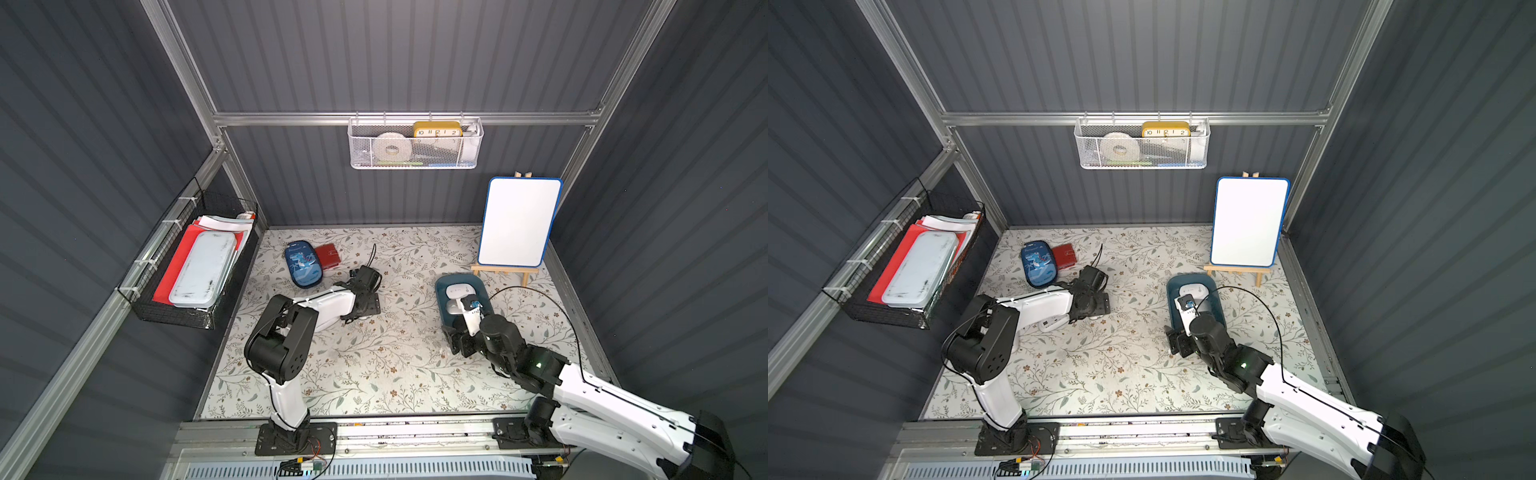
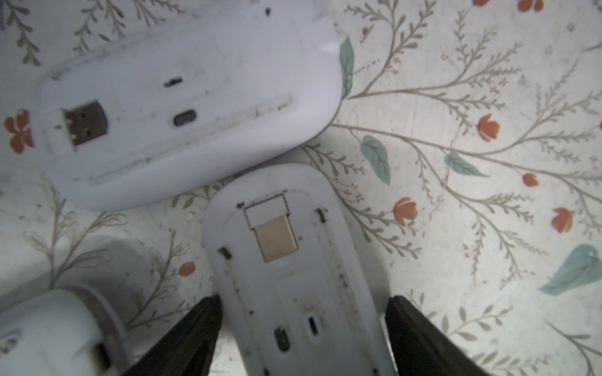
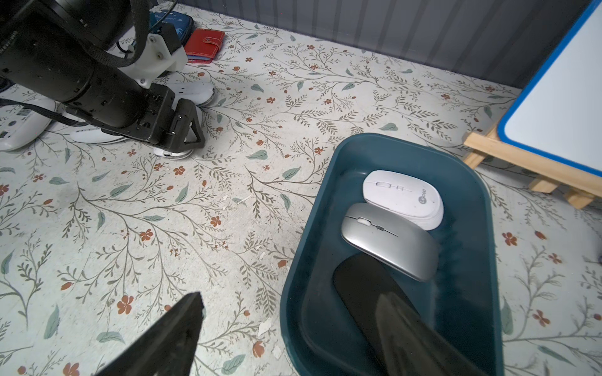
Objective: Put the mouse in the storage box
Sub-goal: Pick up the mouse from the center of the board.
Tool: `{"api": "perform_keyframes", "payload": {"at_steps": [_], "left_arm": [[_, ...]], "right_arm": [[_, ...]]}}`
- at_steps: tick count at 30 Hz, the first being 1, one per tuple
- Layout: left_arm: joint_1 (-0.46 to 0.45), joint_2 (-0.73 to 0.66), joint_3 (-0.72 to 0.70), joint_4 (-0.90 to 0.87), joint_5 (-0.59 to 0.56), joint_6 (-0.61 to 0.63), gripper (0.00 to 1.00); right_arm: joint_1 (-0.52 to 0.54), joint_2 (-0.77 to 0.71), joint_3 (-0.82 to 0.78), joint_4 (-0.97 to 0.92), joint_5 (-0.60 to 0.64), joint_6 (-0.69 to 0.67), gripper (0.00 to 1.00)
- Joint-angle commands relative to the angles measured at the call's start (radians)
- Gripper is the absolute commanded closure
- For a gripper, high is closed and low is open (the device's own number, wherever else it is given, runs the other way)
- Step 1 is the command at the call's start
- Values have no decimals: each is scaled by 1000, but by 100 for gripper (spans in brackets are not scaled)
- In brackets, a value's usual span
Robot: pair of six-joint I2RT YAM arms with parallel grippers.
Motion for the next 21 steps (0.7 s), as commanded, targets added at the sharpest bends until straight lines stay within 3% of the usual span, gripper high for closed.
{"api": "perform_keyframes", "payload": {"at_steps": [1, 5, 8, 13, 18, 21], "left_arm": [[8, 52, -8, -28, 58, -8, 25], [8, 37, -15, -21, 87, 1, 44], [8, 3, -28, -9, 121, 12, 49], [7, -113, -45, 12, 193, 49, 53], [0, -283, -68, 73, 359, 138, 53], [-46, -397, -79, 122, 410, 185, 53]], "right_arm": [[5, -8, 2, 9, 19, 5, 12], [5, -6, 3, 11, 30, 8, 12], [6, -9, 1, 9, 50, 15, 12], [6, -14, 0, 14, 64, 32, 12], [5, -27, -1, 32, 62, 57, 12], [6, -46, 12, 42, 21, 73, 12]]}}
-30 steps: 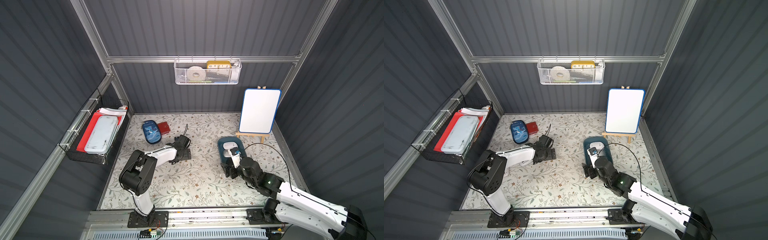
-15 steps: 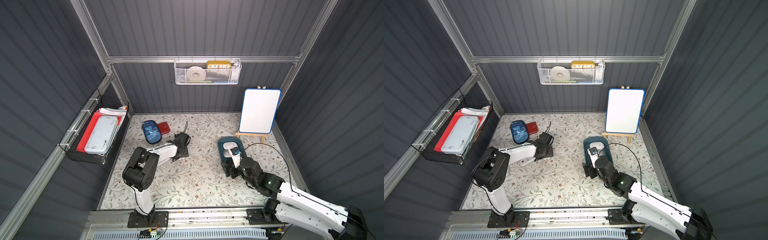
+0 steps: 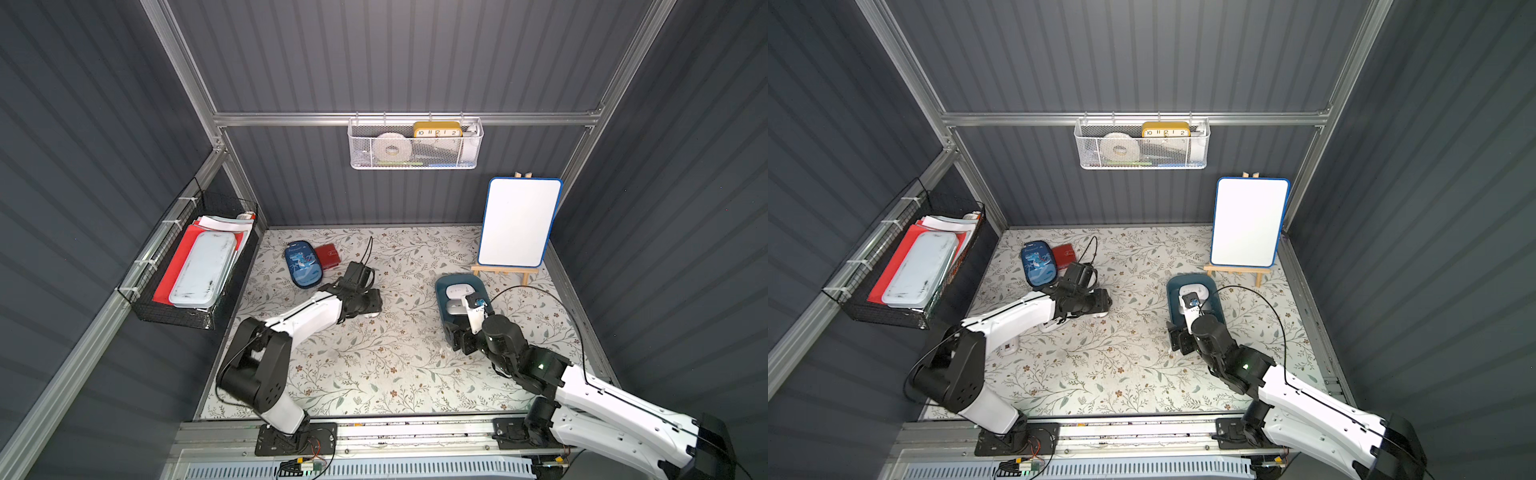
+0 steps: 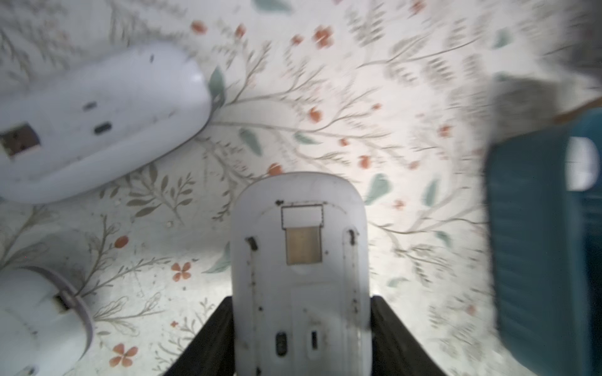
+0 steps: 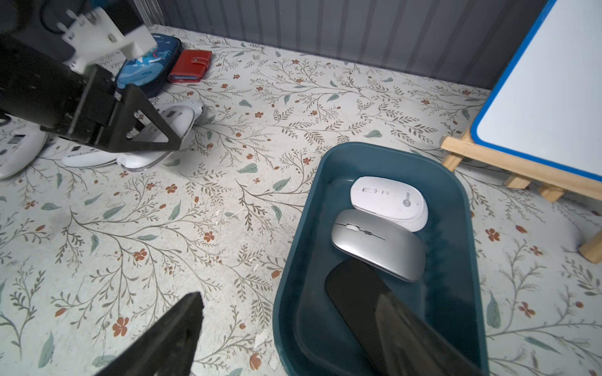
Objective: Put the mouse in the storage box
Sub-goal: Pick up the mouse from the center of the board.
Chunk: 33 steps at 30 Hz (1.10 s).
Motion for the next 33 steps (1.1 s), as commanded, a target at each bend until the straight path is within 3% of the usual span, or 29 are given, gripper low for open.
{"api": "perform_keyframes", "payload": {"at_steps": [1, 5, 9, 14, 23, 33], "left_arm": [[-75, -130, -8, 83, 94, 105, 52], [-209, -212, 19, 91, 0, 213, 50], [-260, -311, -19, 156, -9, 296, 48], [-271, -404, -72, 191, 38, 411, 48], [-274, -457, -97, 198, 91, 479, 49], [-276, -472, -109, 195, 90, 473, 50]], "right_arm": [[5, -25, 26, 15, -38, 44, 12], [6, -48, 103, -14, -122, 165, 13], [5, -41, 158, 24, -224, 296, 15], [5, 4, 227, 40, -374, 307, 16], [5, 122, 306, 176, -471, 453, 15], [5, 308, 441, 176, -476, 471, 25]]}}
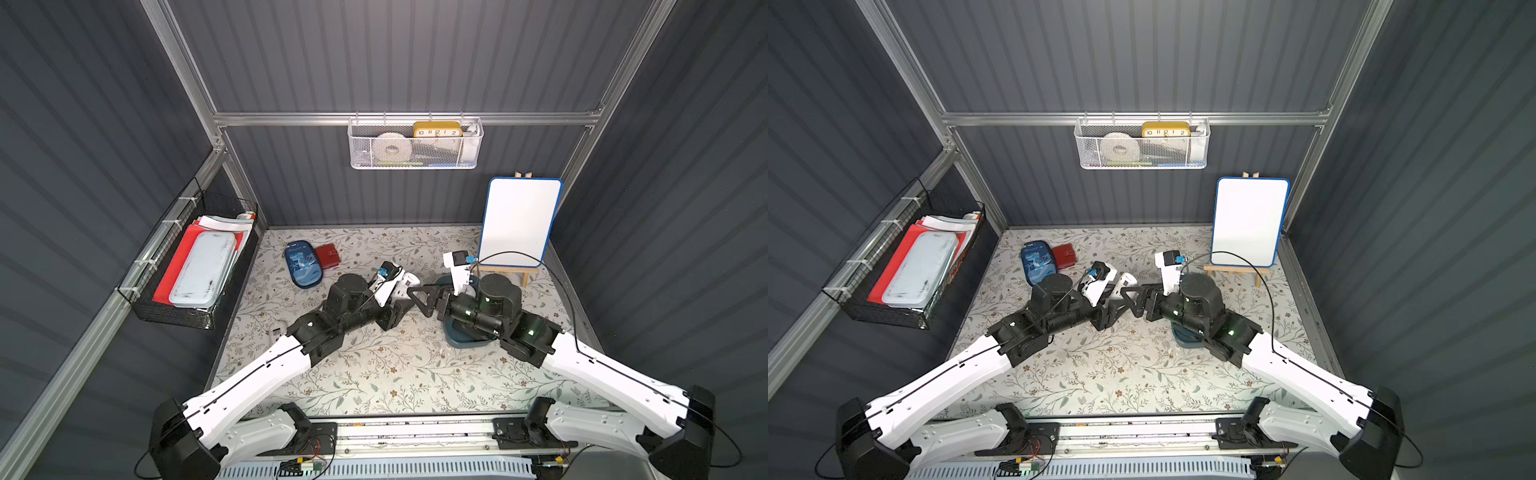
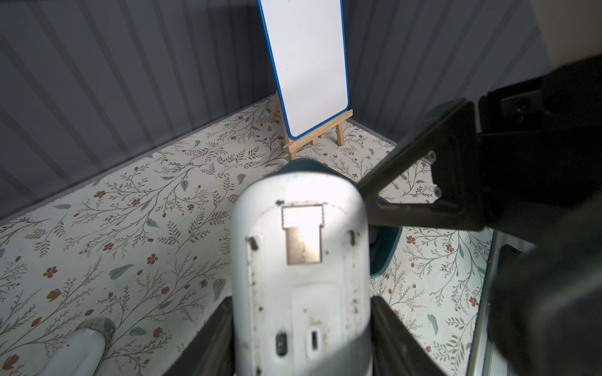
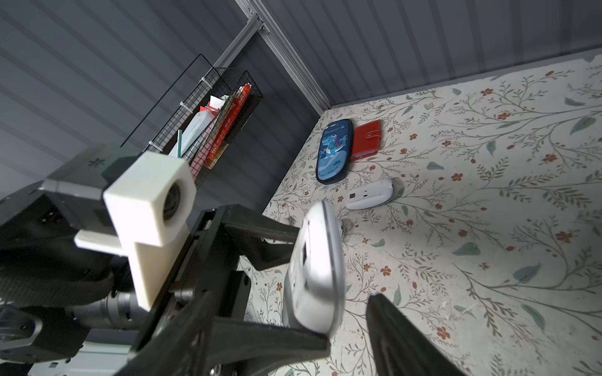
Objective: Put the mouse in the storage box
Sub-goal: Pick up the mouse from the center of the board.
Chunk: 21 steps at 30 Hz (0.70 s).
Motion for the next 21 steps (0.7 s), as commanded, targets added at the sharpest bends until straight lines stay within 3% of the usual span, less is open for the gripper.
{"api": "perform_keyframes", "payload": {"at_steps": [1, 12, 17, 20, 21], "left_arm": [[-5, -31, -19, 32, 19, 21, 50], [-5, -37, -27, 27, 9, 17, 49], [-4, -31, -25, 23, 10, 10, 46], [-4, -30, -17, 10, -18, -10, 31], [-4, -32, -16, 5, -33, -19, 19]], "right_arm": [[5, 42, 36, 18, -12, 26, 27], [5, 148, 64, 44, -80, 70, 61], [5, 160, 62, 55, -82, 66, 84], [5, 163, 64, 52, -73, 48, 93], [3, 161, 64, 46, -62, 30, 93]]}}
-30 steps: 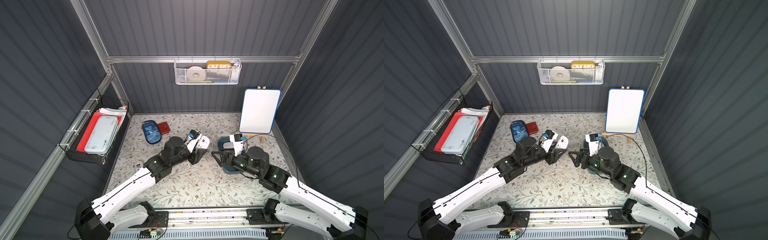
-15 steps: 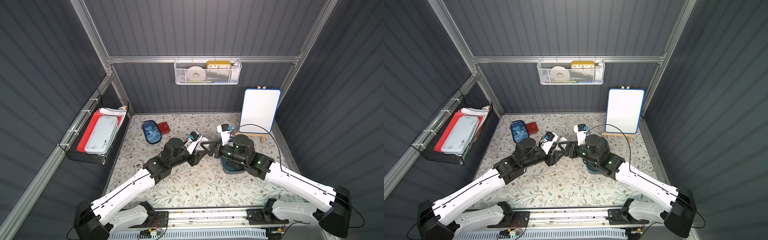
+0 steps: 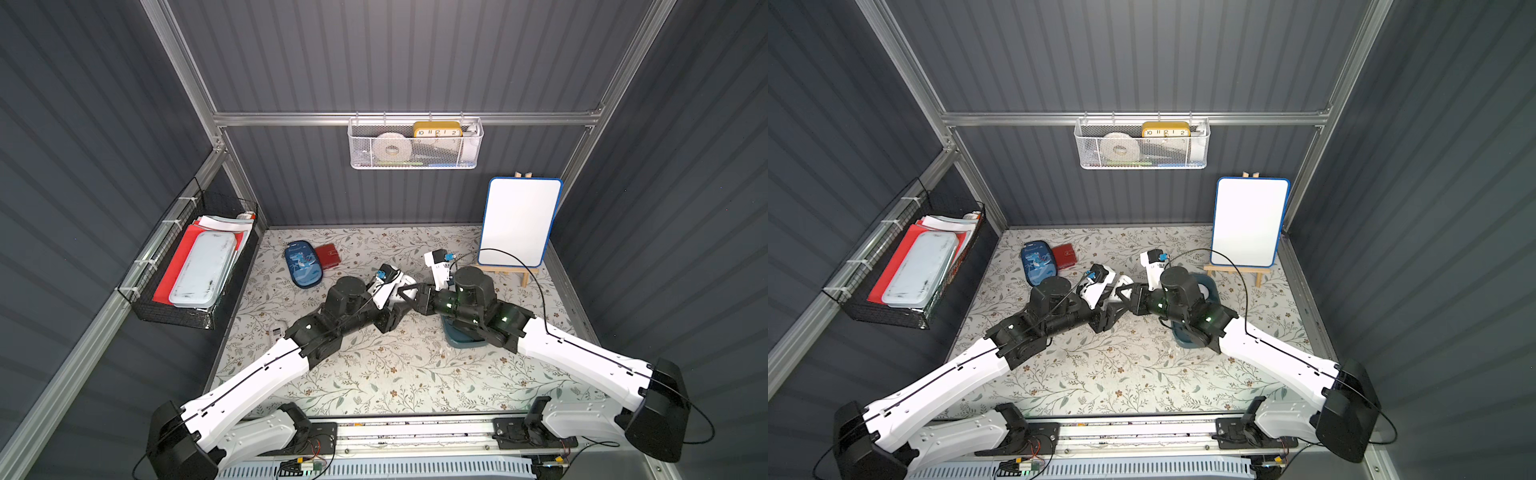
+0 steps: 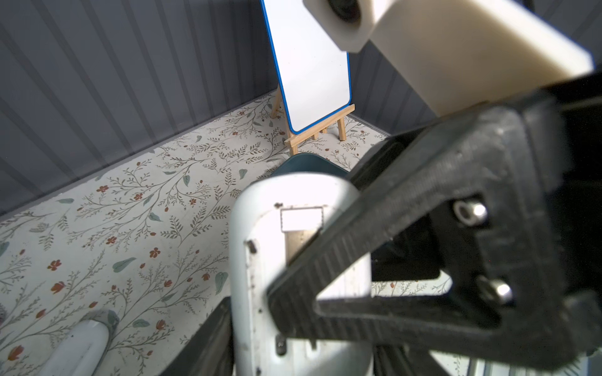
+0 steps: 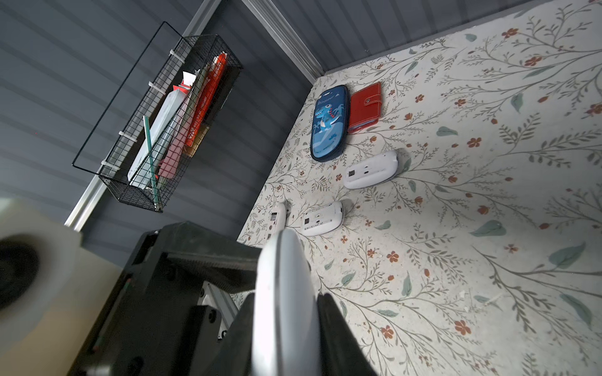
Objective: Put the mouse in the storage box
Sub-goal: Pick up the mouse from the center of the board.
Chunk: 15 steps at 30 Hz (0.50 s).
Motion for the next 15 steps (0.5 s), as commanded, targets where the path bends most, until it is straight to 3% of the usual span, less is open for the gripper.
{"api": "perform_keyframes", "payload": {"at_steps": [1, 3, 9, 15], "left_arm": [[-4, -18, 9, 3, -41, -26, 9], [-4, -25, 17, -23, -74, -48, 1], [-3, -48, 54, -121, -238, -170, 1], [-4, -109, 21, -209, -326, -276, 1]], "right_arm": [[7, 4, 24, 8, 12, -57, 94], [4, -5, 30, -47, 75, -144, 95], [-16, -41, 11, -236, 449, -459, 99], [-66, -83, -85, -259, 680, -675, 100]]}}
